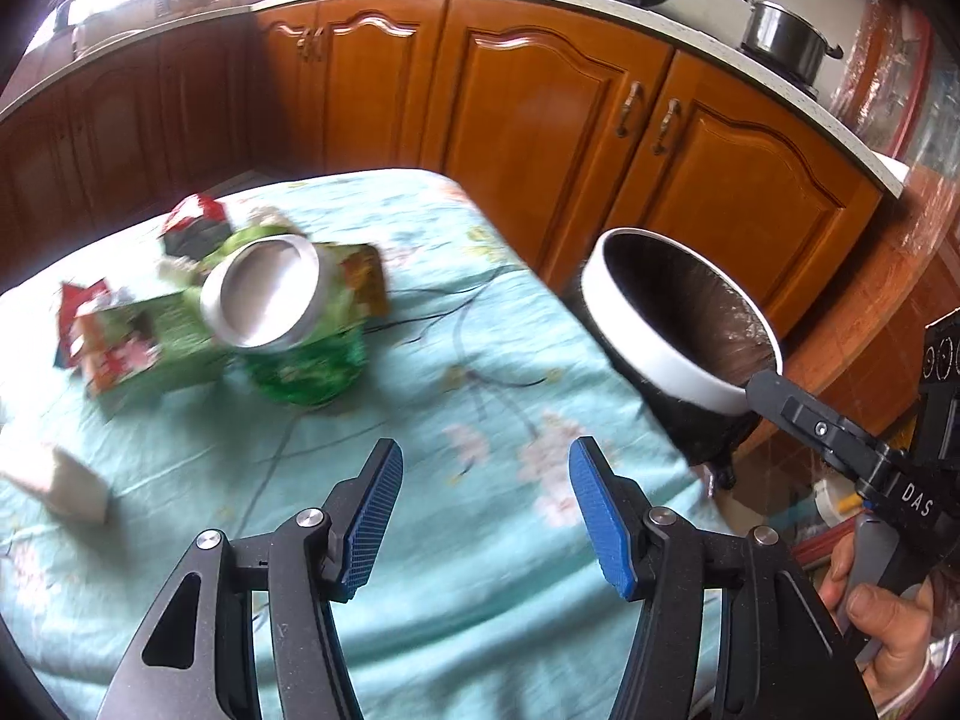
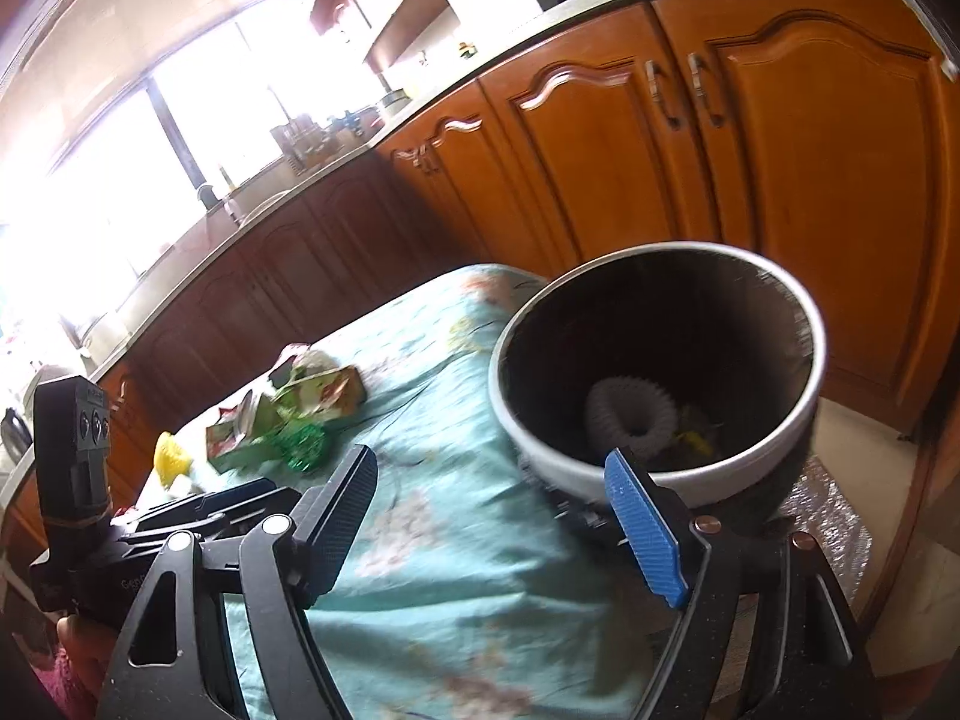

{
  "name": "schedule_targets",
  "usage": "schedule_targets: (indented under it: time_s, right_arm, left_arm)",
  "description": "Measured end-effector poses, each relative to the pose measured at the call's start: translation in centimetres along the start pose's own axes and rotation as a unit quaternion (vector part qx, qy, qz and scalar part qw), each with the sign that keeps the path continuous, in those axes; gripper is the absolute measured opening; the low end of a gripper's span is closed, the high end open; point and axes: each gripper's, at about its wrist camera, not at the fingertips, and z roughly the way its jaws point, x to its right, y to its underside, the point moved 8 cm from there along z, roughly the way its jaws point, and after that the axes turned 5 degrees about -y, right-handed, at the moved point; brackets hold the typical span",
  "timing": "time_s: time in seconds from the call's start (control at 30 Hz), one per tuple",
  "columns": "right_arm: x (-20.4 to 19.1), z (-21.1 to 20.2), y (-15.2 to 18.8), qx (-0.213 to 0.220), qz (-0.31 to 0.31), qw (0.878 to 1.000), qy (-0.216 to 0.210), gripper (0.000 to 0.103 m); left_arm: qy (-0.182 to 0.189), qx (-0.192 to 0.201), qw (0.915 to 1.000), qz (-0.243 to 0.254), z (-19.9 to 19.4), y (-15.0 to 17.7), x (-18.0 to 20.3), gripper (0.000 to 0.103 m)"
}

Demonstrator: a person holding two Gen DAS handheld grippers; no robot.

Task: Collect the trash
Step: 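Move both tools back over the table toward the foam block and green can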

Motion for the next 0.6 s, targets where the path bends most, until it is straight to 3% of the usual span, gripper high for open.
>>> schedule_targets:
  time_s: [0.37,0.6]
  right_arm:
    - [-6.6,3.5,2.8,-0.045,-0.05,0.997,-0.043,0.08]
    - [-9.8,5.7,3.2,-0.065,-0.092,0.992,-0.064,0.08]
  left_arm:
    - [-0.04,0.007,0.997,-0.066,-4.6,2.8,-7.3,0.06]
    - [-0.071,0.016,0.9901,-0.12,-6.4,3.8,-11.9,0.065]
